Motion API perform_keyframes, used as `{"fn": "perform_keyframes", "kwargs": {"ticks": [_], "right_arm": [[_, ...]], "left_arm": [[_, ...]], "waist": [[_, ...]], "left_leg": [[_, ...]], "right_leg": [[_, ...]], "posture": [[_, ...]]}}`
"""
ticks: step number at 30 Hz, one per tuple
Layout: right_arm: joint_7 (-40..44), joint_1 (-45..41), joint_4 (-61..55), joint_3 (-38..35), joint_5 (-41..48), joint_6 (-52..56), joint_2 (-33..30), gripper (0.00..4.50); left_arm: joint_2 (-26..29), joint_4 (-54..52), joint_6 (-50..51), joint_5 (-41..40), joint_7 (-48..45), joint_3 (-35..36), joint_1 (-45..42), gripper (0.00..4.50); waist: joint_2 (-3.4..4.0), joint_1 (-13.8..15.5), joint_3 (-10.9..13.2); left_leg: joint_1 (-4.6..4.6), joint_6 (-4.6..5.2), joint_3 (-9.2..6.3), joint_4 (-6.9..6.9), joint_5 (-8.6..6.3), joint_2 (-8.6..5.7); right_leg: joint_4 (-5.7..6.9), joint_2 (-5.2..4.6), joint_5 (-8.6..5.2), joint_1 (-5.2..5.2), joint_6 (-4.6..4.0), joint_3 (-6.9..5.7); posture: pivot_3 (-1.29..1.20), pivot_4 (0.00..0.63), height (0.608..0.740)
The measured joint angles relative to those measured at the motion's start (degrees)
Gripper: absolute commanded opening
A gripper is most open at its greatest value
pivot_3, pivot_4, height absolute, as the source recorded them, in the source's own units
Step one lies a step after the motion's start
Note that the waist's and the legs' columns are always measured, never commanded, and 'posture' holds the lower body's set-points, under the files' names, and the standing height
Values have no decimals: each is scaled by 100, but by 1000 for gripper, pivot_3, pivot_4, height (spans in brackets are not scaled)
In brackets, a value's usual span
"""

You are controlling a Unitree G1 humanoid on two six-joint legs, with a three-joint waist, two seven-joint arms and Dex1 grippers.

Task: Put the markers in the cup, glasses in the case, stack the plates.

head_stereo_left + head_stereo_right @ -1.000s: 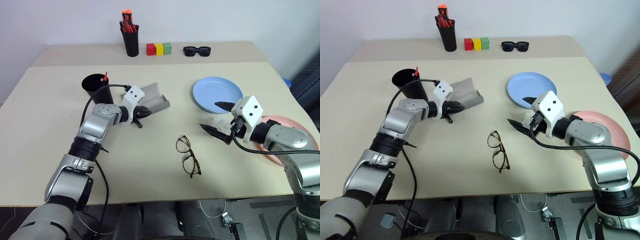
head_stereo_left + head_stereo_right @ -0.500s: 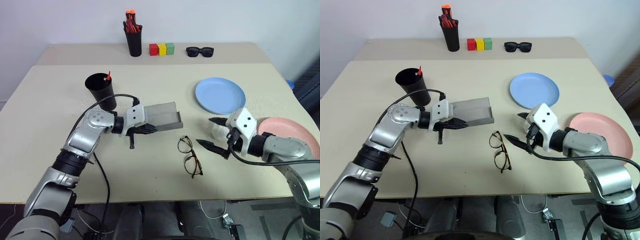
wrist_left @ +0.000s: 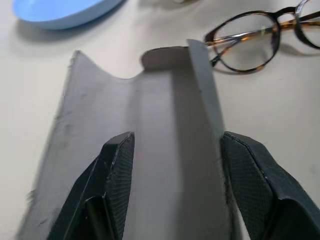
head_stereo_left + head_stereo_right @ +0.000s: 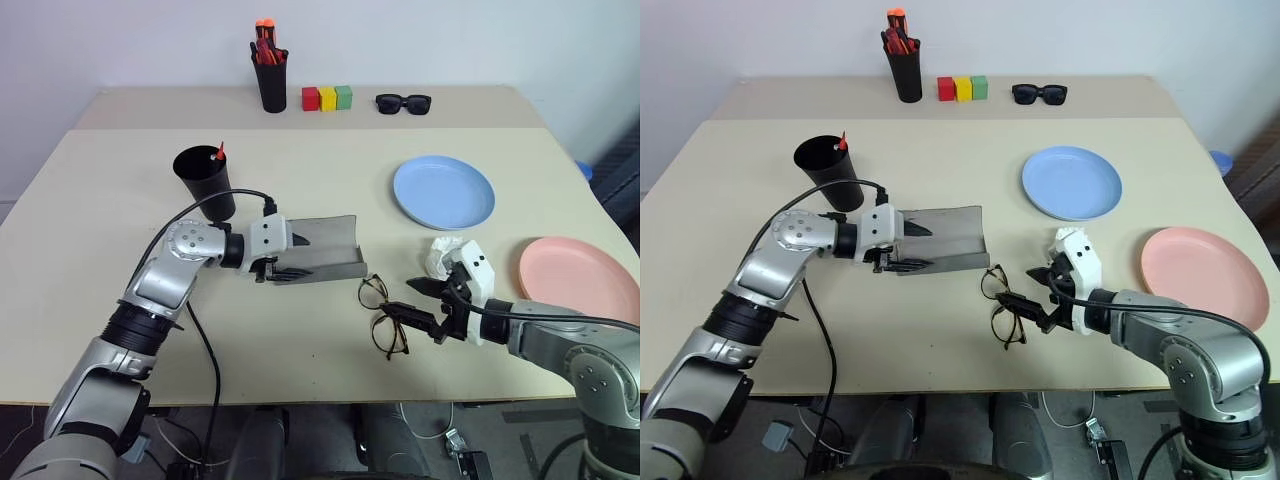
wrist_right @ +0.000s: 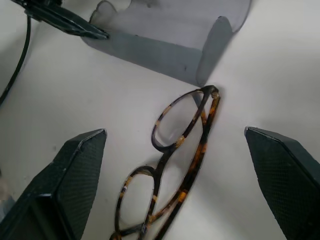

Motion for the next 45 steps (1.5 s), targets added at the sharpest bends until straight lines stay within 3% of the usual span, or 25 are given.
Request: {"fn": "perform_keyframes", "kwargs": {"ticks": [3, 6, 13, 14, 17, 21, 24, 29, 34, 40, 45], "right_arm": [[-217, -3, 7, 65, 30, 190, 80, 4500], [-384, -14, 53, 127, 29, 336, 142, 3727], [-552, -113, 222, 196, 46, 527, 295, 163], [-518, -143, 214, 205, 103, 526, 288, 34], [-342, -188, 96, 288, 163, 488, -38, 34], [498, -24, -298, 565, -171, -227, -1389, 34], [1192, -167, -402, 660, -405, -962, -1952, 34], [1597, -2170, 371, 1442, -1111, -2137, -1518, 34], [2132, -3720, 2621, 2847, -2381, -3477, -368, 34], [3549, -4486, 4909, 3929, -3448, -5230, 284, 34], [4574, -4562, 5633, 4041, -3654, -5847, 365, 34]], "left_arm": [[223, -356, 59, -47, 111, 242, 399, 2883], [436, -801, 307, -141, 226, 518, 988, 2932], [529, -1691, 883, -457, 677, 1056, 1884, 2932], [531, -1766, 955, -482, 765, 1143, 1997, 2932], [535, -1907, 1145, -606, 940, 1350, 2113, 2932], [535, -1950, 1350, -815, 1156, 1695, 2102, 2932], [527, -1955, 1449, -923, 1270, 1800, 2089, 2932], [536, -1950, 1564, -971, 1391, 1852, 2115, 2932], [513, -1871, 1572, -979, 1430, 1807, 2074, 2932], [511, -1913, 1691, -1021, 1621, 1879, 2168, 2932], [555, -2171, 1798, -1058, 1753, 2080, 2528, 2932]], "waist": [[2, -11, -1], [3, 3, -2], [3, 19, -2], [3, 18, -2], [4, 17, -2], [1, 44, -3], [2, 0, -3], [4, -173, -1], [5, -173, 0], [6, -121, 0], [10, -137, 3]], "left_leg": [[1, 0, 2, -1, 0, 1], [1, 0, 1, -1, 0, 2], [0, 0, 2, 2, 0, 2], [1, 0, 2, 1, 0, 2], [3, 1, 5, 3, 0, 2], [0, 1, 6, 3, -2, 1], [3, 2, 8, 1, -2, 3], [14, 2, 15, 4, -2, 13], [7, 2, 15, -3, -2, 13], [-5, 6, 13, -7, -5, 9], [6, 7, 10, -6, -6, 10]], "right_leg": [[0, 0, -4, 0, -7, 1], [1, 0, -7, 0, -14, 0], [-2, -1, -9, 2, -16, 0], [-2, 0, -9, 1, -16, 0], [-5, -2, -10, 4, -18, 1], [-17, -5, -12, 8, -17, -2], [-15, -2, -12, 5, -17, -1], [-10, 5, -11, 5, -16, -1], [-6, 5, 2, -4, -19, -2], [-9, -1, 8, -7, 0, -4], [3, 3, 7, -6, -1, -4]], "posture": [[0, 150, 740], [0, 150, 740], [0, 150, 740], [0, 150, 740], [0, 150, 740], [0, 150, 740], [0, 150, 740], [0, 150, 740], [0, 150, 740], [0, 150, 740], [0, 150, 740]]}}
